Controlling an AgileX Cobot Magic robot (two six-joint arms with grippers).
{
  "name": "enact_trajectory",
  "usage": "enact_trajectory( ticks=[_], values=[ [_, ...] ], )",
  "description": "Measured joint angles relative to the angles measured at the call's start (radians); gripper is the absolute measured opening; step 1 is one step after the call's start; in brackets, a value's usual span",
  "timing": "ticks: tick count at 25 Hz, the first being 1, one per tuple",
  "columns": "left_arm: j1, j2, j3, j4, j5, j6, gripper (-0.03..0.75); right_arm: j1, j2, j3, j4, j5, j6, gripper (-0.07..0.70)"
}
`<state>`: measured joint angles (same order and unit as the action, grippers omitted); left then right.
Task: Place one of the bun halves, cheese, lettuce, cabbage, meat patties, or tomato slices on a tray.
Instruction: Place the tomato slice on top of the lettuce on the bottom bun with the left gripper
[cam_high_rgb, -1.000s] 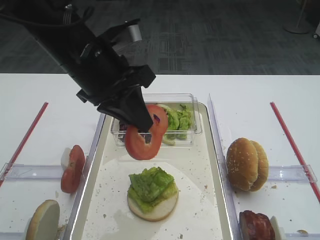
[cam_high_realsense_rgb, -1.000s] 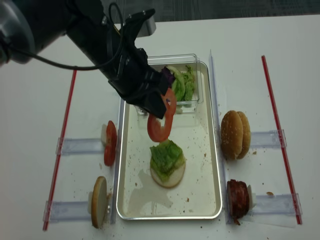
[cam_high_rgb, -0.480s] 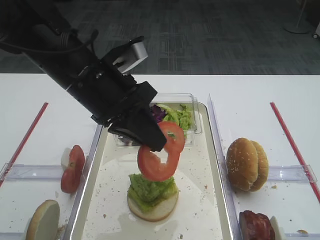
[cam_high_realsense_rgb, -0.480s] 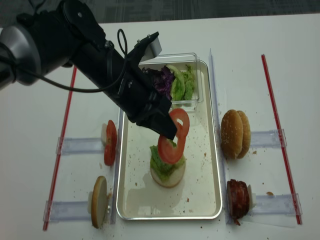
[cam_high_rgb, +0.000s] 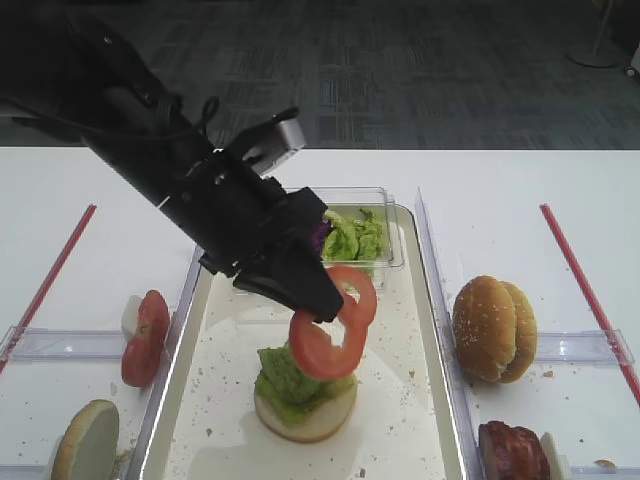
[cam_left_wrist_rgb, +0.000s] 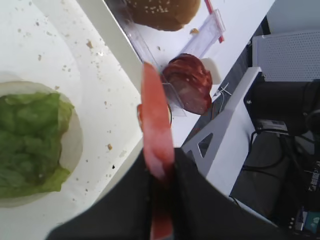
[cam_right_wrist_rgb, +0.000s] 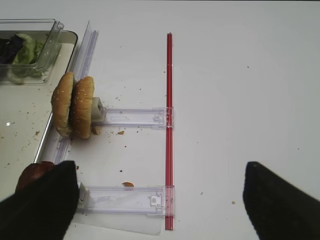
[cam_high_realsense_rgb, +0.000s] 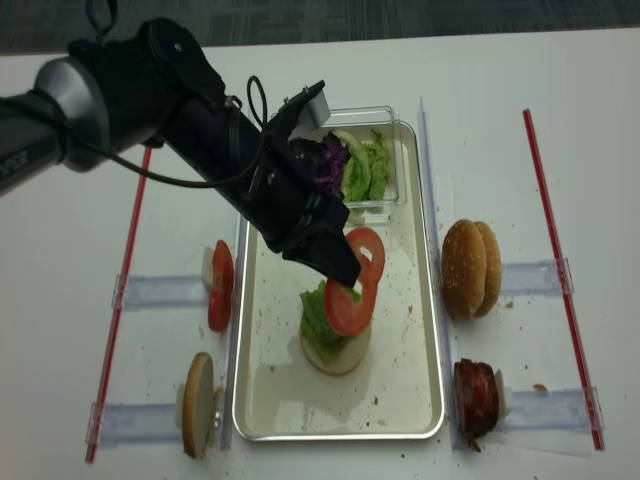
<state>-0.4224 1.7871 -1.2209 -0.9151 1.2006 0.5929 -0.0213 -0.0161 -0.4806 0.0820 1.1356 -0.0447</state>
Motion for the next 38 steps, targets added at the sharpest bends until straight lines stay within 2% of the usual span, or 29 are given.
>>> enact_trajectory(
  ticks=[7, 15, 22, 28, 38],
  values=[
    [0.006, 0.078, 0.000, -0.014, -0.009, 0.000, 0.036, 0.000, 0.000, 0.000, 0.000, 0.000, 0.000, 0.678],
    [0.092, 0.116, 0.000, -0.009, -0.018, -0.011, 0.035, 0.000, 0.000, 0.000, 0.000, 0.000, 0.000, 0.678],
    [0.089, 0.116, 0.007, 0.003, -0.018, -0.040, 0.035, 0.000, 0.000, 0.000, 0.000, 0.000, 0.000, 0.678],
    [0.089, 0.116, 0.065, 0.012, -0.018, -0.042, 0.035, 0.000, 0.000, 0.000, -0.002, 0.000, 0.000, 0.678],
    [0.089, 0.116, 0.071, -0.027, -0.018, -0.034, 0.035, 0.000, 0.000, 0.000, -0.002, 0.000, -0.003, 0.678]
  ],
)
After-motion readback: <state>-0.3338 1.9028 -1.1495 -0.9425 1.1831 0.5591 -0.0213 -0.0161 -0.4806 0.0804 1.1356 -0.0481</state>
